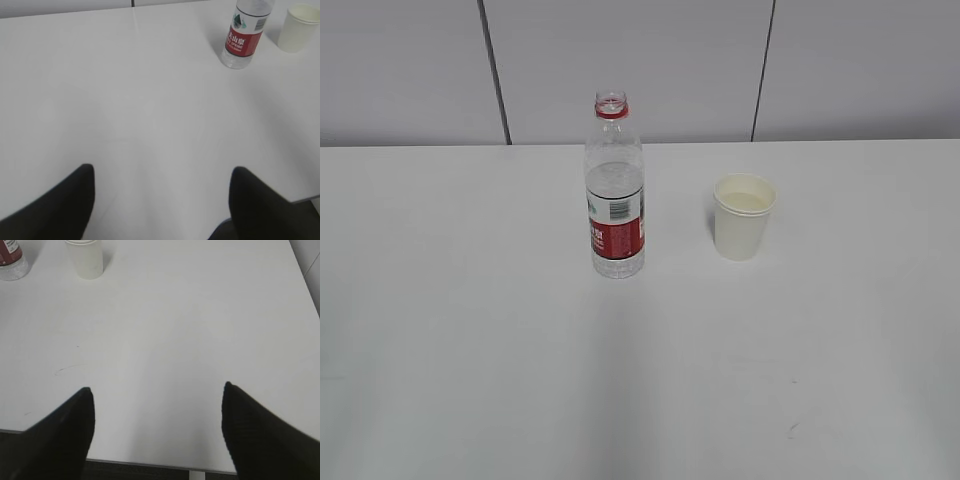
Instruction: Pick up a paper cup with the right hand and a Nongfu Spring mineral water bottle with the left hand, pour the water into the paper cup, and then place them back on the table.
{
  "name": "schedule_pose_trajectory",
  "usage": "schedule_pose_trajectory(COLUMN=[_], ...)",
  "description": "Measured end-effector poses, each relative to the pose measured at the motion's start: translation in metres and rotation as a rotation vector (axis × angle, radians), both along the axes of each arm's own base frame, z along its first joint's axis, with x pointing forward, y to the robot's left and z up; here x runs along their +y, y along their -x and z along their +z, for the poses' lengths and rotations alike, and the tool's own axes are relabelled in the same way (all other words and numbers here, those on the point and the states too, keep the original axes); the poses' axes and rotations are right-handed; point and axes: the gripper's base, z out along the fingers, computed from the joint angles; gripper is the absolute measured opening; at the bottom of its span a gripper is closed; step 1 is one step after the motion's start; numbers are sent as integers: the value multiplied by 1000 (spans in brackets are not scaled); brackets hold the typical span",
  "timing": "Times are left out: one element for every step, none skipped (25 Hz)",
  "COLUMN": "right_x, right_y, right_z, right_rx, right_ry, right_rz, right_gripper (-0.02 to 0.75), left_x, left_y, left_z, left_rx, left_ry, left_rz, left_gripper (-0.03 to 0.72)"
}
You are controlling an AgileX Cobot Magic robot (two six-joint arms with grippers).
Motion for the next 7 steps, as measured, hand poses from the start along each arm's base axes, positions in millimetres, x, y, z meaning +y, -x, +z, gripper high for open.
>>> schedule_pose_trajectory(right_x=[0,0,0,0,0,0,0], right_y=[0,0,0,0,0,0,0], right_z=[0,0,0,0,0,0,0], right_rx=[0,0,0,0,-2,-2,-2], right_ry=[0,0,0,0,0,0,0], right_rz=[0,0,0,0,0,0,0], right_gripper=[591,591,591,591,591,591,591], left_x=[0,0,0,0,0,0,0], left_y=[0,0,0,0,0,0,0], left_z=[0,0,0,0,0,0,0], left_rx=[0,0,0,0,0,0,0], left_ry=[0,0,0,0,0,0,0], left_rz=[0,0,0,0,0,0,0], left_gripper=[510,510,510,510,510,510,510])
